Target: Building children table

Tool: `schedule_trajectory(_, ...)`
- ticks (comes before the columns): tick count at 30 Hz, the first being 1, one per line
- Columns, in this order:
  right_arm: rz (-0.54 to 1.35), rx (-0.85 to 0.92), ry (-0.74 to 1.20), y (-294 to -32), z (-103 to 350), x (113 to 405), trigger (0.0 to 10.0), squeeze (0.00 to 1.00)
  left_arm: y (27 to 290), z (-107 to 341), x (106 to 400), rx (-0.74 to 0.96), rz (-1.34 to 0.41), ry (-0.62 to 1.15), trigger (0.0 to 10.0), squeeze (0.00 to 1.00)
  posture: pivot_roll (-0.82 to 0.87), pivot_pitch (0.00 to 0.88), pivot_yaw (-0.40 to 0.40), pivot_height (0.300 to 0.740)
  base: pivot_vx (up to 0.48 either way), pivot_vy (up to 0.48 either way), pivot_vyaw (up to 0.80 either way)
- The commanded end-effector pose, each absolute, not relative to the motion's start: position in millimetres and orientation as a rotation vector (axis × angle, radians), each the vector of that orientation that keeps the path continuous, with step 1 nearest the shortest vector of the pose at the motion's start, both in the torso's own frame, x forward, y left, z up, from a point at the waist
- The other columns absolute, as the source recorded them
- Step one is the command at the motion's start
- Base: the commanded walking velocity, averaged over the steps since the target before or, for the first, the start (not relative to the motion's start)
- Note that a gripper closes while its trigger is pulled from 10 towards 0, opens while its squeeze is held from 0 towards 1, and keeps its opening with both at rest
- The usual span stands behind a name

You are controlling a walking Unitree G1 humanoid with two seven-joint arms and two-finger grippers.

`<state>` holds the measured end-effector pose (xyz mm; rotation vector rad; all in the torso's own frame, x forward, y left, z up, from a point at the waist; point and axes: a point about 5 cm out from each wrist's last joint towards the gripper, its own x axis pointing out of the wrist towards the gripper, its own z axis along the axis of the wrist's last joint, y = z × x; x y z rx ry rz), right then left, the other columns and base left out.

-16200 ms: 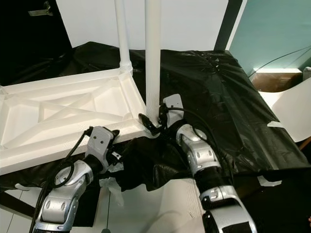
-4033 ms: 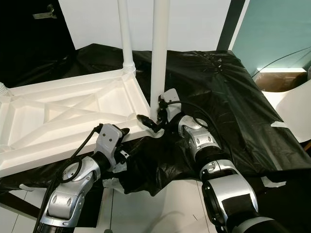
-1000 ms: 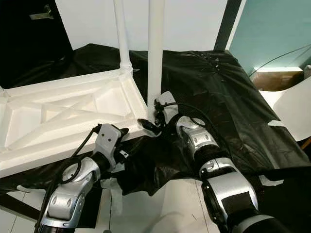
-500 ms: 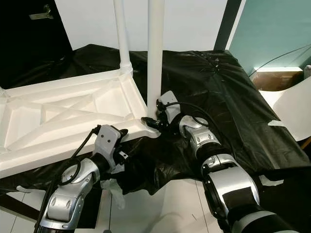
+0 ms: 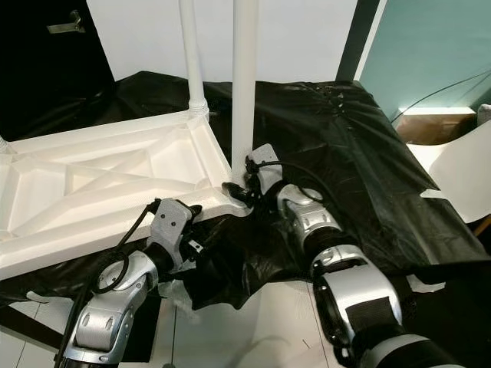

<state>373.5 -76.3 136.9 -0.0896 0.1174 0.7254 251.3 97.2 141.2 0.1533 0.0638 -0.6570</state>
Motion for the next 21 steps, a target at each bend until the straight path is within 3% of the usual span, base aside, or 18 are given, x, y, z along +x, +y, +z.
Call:
schedule_trajectory(1,0.635,-0.022,0.191,-69,118,366,0.0,0.0,99,137,252,0.159,-0.587,0.074,10.0,0.0,0.14,0.0,-0.072,0.74,0.0,0.0,0.0)
schedule_trajectory(12,0.456,0.01,0.175,-55,115,357,0.0,0.0,99,137,251,0.156,-0.591,0.077,10.0,0.0,0.13,0.0,-0.071,0.74,0.0,0.0,0.0)
schedule_trajectory(15,0.309,0.033,0.199,-45,105,344,0.0,0.0,97,137,251,0.153,-0.592,0.078,10.0,0.0,0.13,0.0,-0.071,0.74,0.0,0.0,0.0)
schedule_trajectory(19,0.298,0.045,0.207,-43,105,342,0.0,0.0,97,136,251,0.152,-0.594,0.079,10.0,0.0,0.13,0.0,-0.073,0.74,0.0,0.0,0.0)
schedule_trajectory(20,0.291,0.06,0.209,-43,107,341,10.0,0.0,96,137,251,0.15,-0.594,0.078,10.0,0.0,0.13,0.0,-0.074,0.74,0.0,0.0,0.0)
schedule_trajectory(21,0.287,0.07,0.211,-43,108,341,10.0,0.0,96,137,251,0.15,-0.593,0.078,10.0,0.0,0.13,0.0,-0.074,0.74,0.0,0.0,0.0)
